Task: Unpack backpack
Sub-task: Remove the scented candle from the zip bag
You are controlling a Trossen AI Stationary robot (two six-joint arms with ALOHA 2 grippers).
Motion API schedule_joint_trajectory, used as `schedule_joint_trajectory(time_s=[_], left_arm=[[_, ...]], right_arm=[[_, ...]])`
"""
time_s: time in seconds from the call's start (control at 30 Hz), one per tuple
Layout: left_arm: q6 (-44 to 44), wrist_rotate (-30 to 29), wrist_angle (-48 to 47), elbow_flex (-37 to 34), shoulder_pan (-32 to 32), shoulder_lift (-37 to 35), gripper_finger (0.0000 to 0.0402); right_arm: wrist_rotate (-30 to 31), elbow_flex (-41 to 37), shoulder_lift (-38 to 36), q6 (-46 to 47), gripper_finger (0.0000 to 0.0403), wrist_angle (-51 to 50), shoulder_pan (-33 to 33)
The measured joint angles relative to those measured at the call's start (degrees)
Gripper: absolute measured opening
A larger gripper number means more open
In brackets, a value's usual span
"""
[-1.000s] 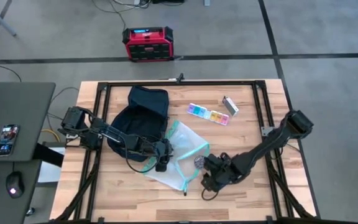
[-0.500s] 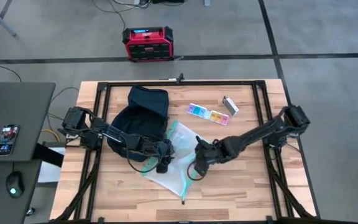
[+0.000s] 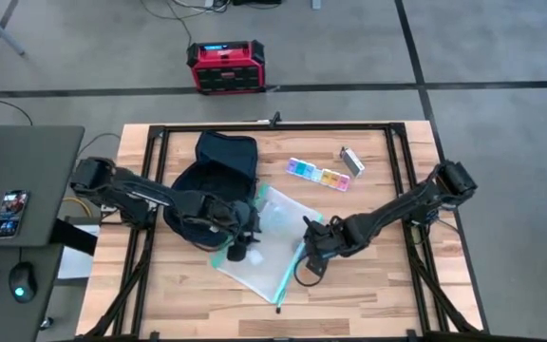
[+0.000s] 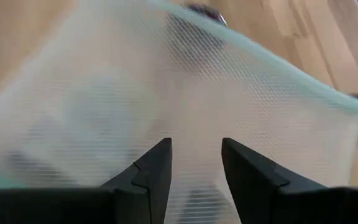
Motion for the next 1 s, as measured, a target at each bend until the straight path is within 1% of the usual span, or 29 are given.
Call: schedule_joint_trajectory(time_s=[0.13,0.33,0.47,0.73,1.0], left_arm=[[0.03,-3.45,-2.17,0.01,0.04,-5.60,0.0125],[-0.29,-3.76,-1.67,0.01,0.02,-9.75,0.0125],[-0.08,-3.81,-1.56,0.03,0.02,-10.21,0.0125],[-0.10,-3.81,-1.96,0.03,0.02,-9.96,0.0125],[-0.14,-3.81,-1.98,0.03,0.02,-9.96,0.0125]], right_arm=[[2.14,0.00,0.00,-1.14,0.0256,0.12,0.50],[2.44,0.00,0.00,-2.73,0.0256,0.31,0.52],[2.47,0.00,0.00,-3.16,0.0256,1.79,0.50],[2.72,0.00,0.00,-4.18,0.0256,8.58,-1.36],[4.93,0.00,-0.24,-4.23,0.0256,6.93,-0.05]])
